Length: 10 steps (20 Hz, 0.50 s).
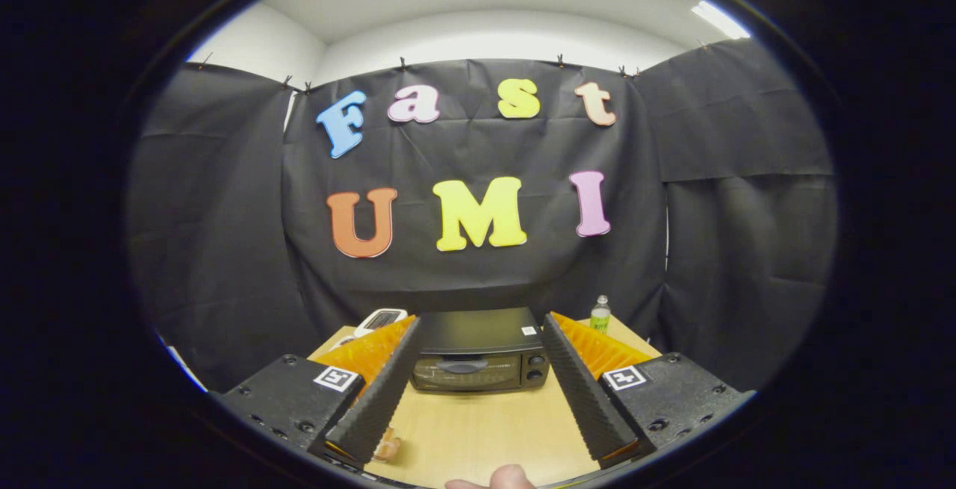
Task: Open the toaster oven, put the food inside, and close the toaster oven door.
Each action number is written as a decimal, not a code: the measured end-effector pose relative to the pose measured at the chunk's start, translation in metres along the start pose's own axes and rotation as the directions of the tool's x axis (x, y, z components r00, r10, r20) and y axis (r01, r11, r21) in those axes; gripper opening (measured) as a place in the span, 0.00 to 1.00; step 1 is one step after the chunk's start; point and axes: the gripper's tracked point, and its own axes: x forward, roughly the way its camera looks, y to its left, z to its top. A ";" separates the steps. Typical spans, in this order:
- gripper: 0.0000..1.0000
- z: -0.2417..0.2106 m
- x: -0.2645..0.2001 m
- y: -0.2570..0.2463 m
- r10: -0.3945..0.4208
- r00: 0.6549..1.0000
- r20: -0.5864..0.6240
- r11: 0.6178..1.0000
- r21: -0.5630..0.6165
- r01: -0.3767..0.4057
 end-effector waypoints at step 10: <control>1.00 -0.009 0.011 -0.009 -0.015 0.999 -0.035 0.999 0.031 0.017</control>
